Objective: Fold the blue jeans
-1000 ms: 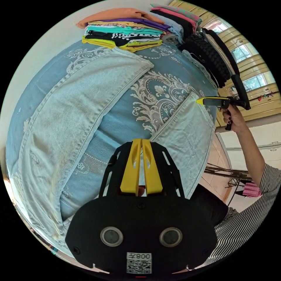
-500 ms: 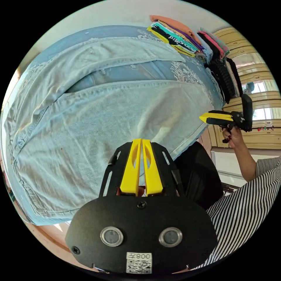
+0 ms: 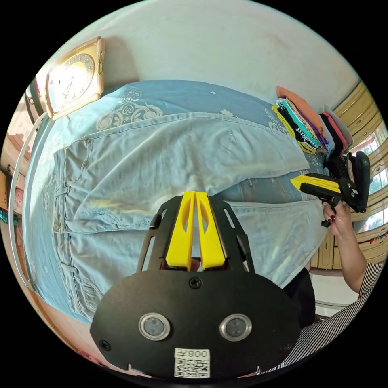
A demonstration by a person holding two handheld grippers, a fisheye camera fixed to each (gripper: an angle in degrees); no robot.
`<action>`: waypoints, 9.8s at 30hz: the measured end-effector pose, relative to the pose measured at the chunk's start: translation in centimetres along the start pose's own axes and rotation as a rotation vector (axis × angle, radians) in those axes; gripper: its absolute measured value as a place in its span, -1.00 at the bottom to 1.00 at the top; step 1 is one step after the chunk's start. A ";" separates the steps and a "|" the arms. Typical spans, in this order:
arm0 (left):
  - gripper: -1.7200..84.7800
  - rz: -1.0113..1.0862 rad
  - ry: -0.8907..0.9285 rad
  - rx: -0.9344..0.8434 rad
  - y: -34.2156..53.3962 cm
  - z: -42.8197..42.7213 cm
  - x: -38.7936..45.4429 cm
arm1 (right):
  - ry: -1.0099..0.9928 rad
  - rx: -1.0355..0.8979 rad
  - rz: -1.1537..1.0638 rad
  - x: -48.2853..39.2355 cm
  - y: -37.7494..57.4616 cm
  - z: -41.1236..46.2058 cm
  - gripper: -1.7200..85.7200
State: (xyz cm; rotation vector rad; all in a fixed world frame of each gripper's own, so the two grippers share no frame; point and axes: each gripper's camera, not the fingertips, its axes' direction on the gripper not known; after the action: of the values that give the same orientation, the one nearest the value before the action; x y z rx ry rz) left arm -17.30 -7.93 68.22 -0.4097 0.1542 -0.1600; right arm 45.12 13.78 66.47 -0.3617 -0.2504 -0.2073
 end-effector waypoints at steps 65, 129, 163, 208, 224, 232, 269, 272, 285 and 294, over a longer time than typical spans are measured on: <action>-0.96 0.079 -0.025 0.071 -7.5 -4.4 -23.1 | 0.224 0.080 0.386 17.2 -15.3 14.9 -0.96; -0.96 -0.287 0.017 0.144 22.2 -19.7 -59.5 | -0.220 0.024 -0.516 -63.3 -44.1 33.4 -0.94; -0.93 -0.083 0.099 0.282 8.8 -17.7 -61.6 | -0.354 -0.058 -0.303 -55.3 -52.2 40.7 -0.96; -0.72 0.516 -0.193 -0.329 -25.5 -1.0 -46.8 | 0.172 -0.280 -0.470 -34.9 -67.6 43.1 -0.80; -0.86 0.513 -0.255 -0.311 -21.9 -5.1 -43.2 | 0.073 -0.300 -0.412 -34.0 -65.7 38.3 -0.88; -0.93 0.496 -0.306 -0.197 -17.4 -12.4 -41.3 | 0.076 -0.209 -0.394 -36.7 -62.1 31.1 -0.94; -0.94 0.601 -0.183 -0.287 26.8 -33.6 -38.3 | -0.029 -0.417 -0.561 -72.2 -27.2 15.1 -0.95; -0.94 0.607 -0.188 -0.303 28.0 -34.2 -38.7 | -0.058 -0.434 -0.539 -73.0 -26.3 15.4 -0.95; -0.94 0.513 -0.156 -0.361 32.3 -35.7 -41.0 | -0.044 -0.464 -0.489 -73.8 -22.6 16.2 -0.94; -0.96 0.316 0.151 -0.129 34.4 -39.3 -41.3 | -0.041 -0.427 -0.460 -72.3 -20.4 14.5 -0.92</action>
State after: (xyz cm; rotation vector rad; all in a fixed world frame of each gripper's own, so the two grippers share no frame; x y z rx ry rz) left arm -60.49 15.81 23.40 -0.4962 0.3762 0.1312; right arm -31.35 11.69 66.15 -0.7306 -0.3284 -0.7132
